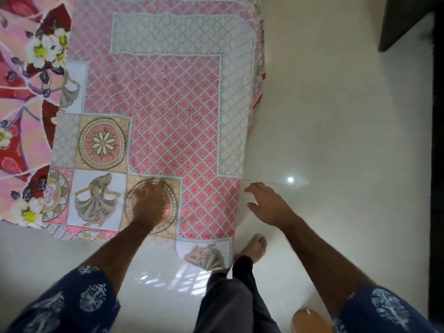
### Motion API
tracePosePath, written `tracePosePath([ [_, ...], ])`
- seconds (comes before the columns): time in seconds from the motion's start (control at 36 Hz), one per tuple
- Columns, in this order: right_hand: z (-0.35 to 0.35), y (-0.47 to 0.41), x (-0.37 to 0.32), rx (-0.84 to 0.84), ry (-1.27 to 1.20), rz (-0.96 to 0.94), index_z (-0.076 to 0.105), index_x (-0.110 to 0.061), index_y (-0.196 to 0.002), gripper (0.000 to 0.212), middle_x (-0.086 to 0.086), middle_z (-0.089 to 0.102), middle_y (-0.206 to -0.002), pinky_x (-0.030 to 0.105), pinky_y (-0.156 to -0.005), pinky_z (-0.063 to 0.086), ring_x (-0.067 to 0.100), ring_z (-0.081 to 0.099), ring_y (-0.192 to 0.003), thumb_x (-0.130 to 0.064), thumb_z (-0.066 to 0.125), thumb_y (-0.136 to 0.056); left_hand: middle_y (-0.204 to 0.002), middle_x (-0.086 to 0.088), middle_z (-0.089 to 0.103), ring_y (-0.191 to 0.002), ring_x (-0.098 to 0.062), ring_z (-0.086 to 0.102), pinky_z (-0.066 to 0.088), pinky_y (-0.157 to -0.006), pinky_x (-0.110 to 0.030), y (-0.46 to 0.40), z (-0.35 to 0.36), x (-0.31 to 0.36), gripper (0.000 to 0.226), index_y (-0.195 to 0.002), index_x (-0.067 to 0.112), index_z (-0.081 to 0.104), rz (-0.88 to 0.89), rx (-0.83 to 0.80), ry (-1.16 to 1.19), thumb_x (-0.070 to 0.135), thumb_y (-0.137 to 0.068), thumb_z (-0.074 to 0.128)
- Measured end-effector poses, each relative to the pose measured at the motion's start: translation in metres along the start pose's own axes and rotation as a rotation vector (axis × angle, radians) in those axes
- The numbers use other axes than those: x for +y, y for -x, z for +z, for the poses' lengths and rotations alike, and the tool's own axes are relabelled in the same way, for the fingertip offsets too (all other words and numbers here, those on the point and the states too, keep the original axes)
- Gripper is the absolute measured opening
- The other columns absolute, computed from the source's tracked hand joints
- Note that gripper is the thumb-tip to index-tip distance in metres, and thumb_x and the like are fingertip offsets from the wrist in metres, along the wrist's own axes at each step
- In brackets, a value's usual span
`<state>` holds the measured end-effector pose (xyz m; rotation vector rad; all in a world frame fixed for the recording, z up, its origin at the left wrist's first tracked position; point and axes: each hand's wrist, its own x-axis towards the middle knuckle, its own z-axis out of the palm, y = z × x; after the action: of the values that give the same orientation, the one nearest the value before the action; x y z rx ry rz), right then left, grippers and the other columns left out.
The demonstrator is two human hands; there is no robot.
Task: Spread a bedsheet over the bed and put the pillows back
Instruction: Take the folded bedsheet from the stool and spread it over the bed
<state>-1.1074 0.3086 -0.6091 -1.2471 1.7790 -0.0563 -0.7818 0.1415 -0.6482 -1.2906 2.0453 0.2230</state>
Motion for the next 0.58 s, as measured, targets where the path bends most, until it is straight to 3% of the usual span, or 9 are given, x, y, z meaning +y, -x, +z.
tracePosePath([
  [0.06,-0.013,-0.006,0.01,-0.001,0.009,-0.02,0.045,-0.02,-0.149,0.05,0.003,0.039,-0.157,0.047,-0.111,0.039,0.029,0.043,-0.138,-0.024,0.055,-0.101,-0.153,-0.028,0.037,-0.143,-0.046,0.034,0.032,-0.113,-0.057,-0.004,-0.004,0.005,0.075,-0.158,0.008,0.028,-0.04,-0.063,-0.032,0.017,-0.089,0.058],
  [0.11,-0.028,-0.015,0.014,-0.012,0.036,-0.049,0.043,-0.02,-0.15,0.052,0.003,0.038,-0.157,0.047,-0.111,0.04,0.029,0.043,-0.138,-0.024,0.056,-0.1,-0.154,-0.028,0.033,-0.139,-0.049,0.037,0.039,-0.109,-0.056,-0.006,-0.015,0.014,0.07,-0.157,0.014,0.027,-0.122,-0.088,0.063,0.021,-0.093,0.054],
  [0.28,-0.093,-0.067,0.004,-0.048,0.148,-0.18,0.038,-0.018,-0.153,0.056,0.003,0.039,-0.156,0.043,-0.107,0.042,0.028,0.045,-0.135,-0.021,0.056,-0.1,-0.128,-0.033,0.049,-0.115,-0.051,0.053,0.054,-0.084,-0.057,-0.011,-0.045,0.058,0.067,-0.142,0.0,0.038,-0.387,0.023,0.287,0.019,-0.084,0.065],
  [0.33,-0.12,-0.096,0.0,-0.062,0.192,-0.222,0.039,-0.019,-0.152,0.055,0.004,0.039,-0.156,0.043,-0.107,0.042,0.029,0.046,-0.134,-0.019,0.056,-0.099,-0.13,-0.028,0.047,-0.118,-0.047,0.052,0.052,-0.089,-0.059,-0.021,-0.05,0.072,0.06,-0.136,0.003,0.044,-0.409,0.132,0.398,0.019,-0.083,0.068],
  [0.44,-0.176,-0.165,-0.012,-0.076,0.259,-0.272,0.041,-0.017,-0.152,0.056,0.006,0.04,-0.155,0.039,-0.112,0.039,0.027,0.044,-0.139,-0.014,0.057,-0.098,-0.157,-0.021,0.036,-0.148,-0.042,0.03,0.032,-0.114,-0.064,-0.055,-0.072,0.102,0.055,-0.145,0.006,0.042,-0.321,0.308,0.531,0.026,-0.096,0.057],
  [0.58,-0.244,-0.246,-0.017,-0.093,0.286,-0.294,0.042,-0.015,-0.15,0.057,0.007,0.042,-0.15,0.043,-0.113,0.04,0.029,0.045,-0.137,-0.011,0.059,-0.096,-0.162,-0.012,0.034,-0.153,-0.037,0.022,0.02,-0.115,-0.071,-0.112,-0.108,0.137,0.056,-0.151,0.015,0.04,-0.295,0.396,0.586,0.035,-0.099,0.036],
])
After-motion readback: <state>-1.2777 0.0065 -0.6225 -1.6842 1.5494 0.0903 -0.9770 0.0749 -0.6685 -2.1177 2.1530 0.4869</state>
